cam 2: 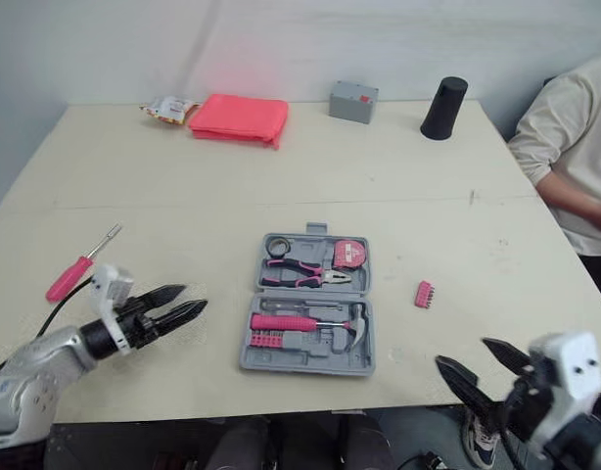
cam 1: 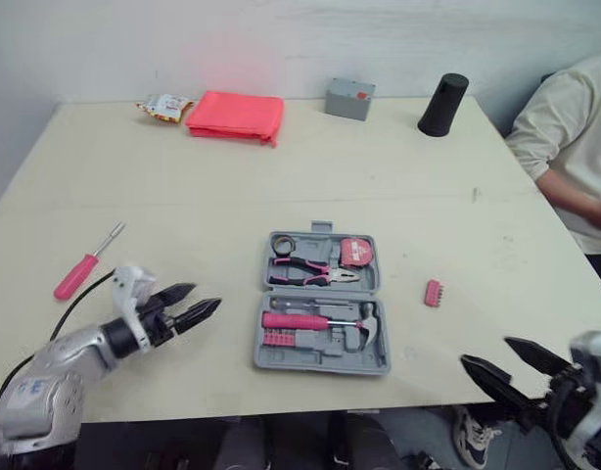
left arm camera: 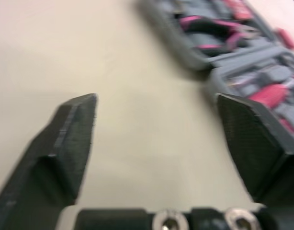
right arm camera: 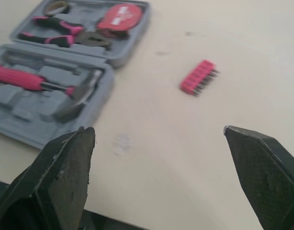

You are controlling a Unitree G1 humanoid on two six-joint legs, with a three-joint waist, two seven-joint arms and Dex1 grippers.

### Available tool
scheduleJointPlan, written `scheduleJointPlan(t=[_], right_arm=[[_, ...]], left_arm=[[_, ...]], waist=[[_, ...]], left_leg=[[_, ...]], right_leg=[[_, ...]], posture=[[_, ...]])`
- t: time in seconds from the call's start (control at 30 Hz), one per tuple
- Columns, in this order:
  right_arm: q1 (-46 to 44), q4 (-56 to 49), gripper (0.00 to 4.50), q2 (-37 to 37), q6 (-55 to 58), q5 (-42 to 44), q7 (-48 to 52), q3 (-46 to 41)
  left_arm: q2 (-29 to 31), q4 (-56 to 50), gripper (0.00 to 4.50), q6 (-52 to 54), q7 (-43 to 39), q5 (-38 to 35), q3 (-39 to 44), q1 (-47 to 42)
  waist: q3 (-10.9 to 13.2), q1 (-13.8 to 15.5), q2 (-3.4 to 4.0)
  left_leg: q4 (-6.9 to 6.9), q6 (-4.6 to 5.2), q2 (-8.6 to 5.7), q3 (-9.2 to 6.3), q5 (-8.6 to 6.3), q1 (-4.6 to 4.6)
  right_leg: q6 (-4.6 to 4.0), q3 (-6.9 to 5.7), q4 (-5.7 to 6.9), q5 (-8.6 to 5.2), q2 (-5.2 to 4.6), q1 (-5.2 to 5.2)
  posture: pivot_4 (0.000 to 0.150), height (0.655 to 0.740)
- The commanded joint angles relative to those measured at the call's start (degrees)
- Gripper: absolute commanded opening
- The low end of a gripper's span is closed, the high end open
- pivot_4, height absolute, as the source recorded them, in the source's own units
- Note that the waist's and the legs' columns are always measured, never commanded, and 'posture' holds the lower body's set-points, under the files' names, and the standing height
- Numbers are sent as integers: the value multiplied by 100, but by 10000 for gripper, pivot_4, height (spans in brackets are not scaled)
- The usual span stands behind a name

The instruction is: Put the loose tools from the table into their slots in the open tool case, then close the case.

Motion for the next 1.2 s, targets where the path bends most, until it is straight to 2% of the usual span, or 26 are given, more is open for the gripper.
scheduleJointPlan(t=[0.03, 0.17, 0.3, 0.37, 0.5, 0.6, 0.7, 0.9, 1.2], right_arm=[[114, 252, 45000, 103, -379, -250, 329, -313], [-27, 545, 45000, -22, -465, -366, 516, -314], [-479, 429, 45000, -158, -353, -394, 172, -51], [-770, 195, 45000, -25, -170, -458, -447, 288], [-1497, -359, 45000, 484, 370, -726, -2184, 1200], [-2119, -539, 45000, 1033, 832, -999, -3455, 1860], [-2647, -471, 45000, 1509, 1175, -1280, -4226, 2490], [-3475, 115, 45000, 1816, 1256, -1974, -4517, 3492], [-4077, 930, 45000, 2358, 1202, -2793, -4676, 3943]], left_arm=[[-59, 71, 44817, -475, 414, 180, 702, 413], [9, 18, 44817, -702, 328, 117, 861, 815], [300, -63, 44817, -804, 340, 272, 434, 353], [478, -360, 44817, -729, 221, 228, 29, 15], [880, -1173, 44817, -211, -285, -365, -967, -882], [973, -1180, 44817, 246, -803, -991, -1632, -1994], [1022, -930, 44817, 377, -1629, -1195, -2418, -3121], [711, -243, 44817, -2, -2648, -936, -3398, -4314], [383, 55, 44817, -403, -2955, -613, -3785, -4524]], waist=[[-2, 7, 12], [-1, 6, 14], [0, 40, 16], [0, 56, 15], [0, 25, 32], [3, -20, 41], [4, -46, 43], [7, -135, 44], [7, -148, 45]], left_leg=[[-2, -2, 1, 0, -1, -1], [-9, -12, 3, 1, -21, -6], [-7, -7, 0, 1, -18, -24], [-5, -13, 0, -4, -12, -24], [-7, -21, 1, -6, -2, -26], [-8, -16, 0, 1, 23, -32], [-9, -47, -2, 6, 47, -34], [-6, -51, -2, 16, 57, -25], [-5, -47, 2, 26, 62, -24]], right_leg=[[-8, 2, -3, -4, -2, -1], [-22, 2, -2, -12, -6, -14], [-22, 1, 6, -12, -7, -38], [-24, -3, 13, -11, -8, -38], [-32, 0, 20, -8, -9, -39], [-31, 4, 27, -8, -10, -49], [-30, 2, 37, -8, 5, -55], [-19, 26, 50, -12, 81, -60], [-12, 61, 55, -13, 93, -69]], posture=[[1500, 7400], [1500, 7400], [1500, 7400], [1500, 7400], [1500, 7400], [1500, 7400], [1500, 7400], [1500, 7400], [1500, 7400]])
